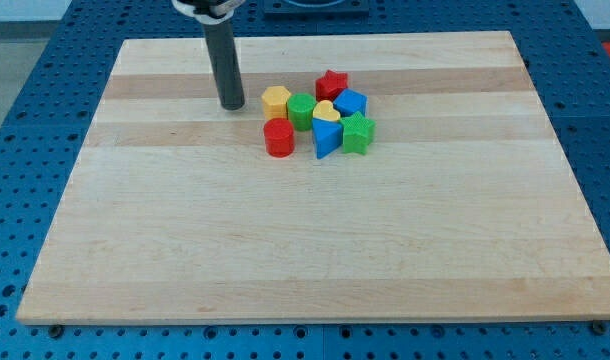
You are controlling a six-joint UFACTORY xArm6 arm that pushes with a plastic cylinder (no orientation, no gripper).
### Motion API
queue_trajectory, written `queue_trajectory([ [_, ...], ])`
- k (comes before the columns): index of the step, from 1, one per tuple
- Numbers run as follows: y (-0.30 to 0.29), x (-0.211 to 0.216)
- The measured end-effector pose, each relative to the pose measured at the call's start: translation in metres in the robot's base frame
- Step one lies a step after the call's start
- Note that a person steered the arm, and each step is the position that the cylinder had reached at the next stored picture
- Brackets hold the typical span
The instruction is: Keep green circle red circle and yellow hexagon in a diagonal line
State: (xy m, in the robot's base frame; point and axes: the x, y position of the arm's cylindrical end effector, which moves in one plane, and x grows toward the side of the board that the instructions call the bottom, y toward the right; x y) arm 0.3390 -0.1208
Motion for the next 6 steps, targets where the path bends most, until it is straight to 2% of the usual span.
queue_trajectory([
  [2, 0.021, 0.003],
  [4, 0.059, -0.043],
  [6, 0.084, -0.045],
])
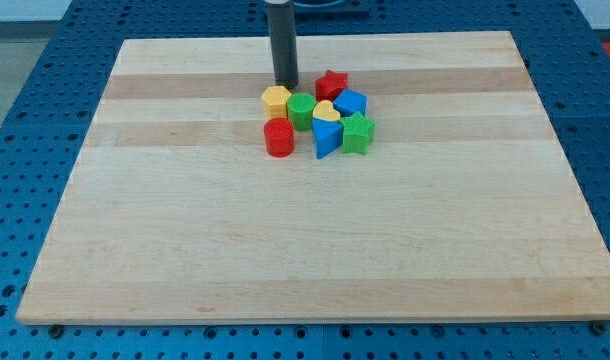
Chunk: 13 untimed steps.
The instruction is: Keep green circle red circle and yellow hexagon in a diagonal line
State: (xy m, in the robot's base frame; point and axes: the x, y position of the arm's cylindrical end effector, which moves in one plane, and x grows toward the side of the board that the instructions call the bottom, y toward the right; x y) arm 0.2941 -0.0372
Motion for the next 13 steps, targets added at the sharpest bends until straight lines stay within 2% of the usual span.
queue_trajectory([
  [2, 0.005, 0.027],
  [4, 0.029, 0.028],
  [8, 0.024, 0.054],
  [9, 0.024, 0.036],
  [10, 0.000, 0.011],
  [11, -0.035, 0.005],
  [12, -0.059, 0.027],
  [13, -0.055, 0.043],
])
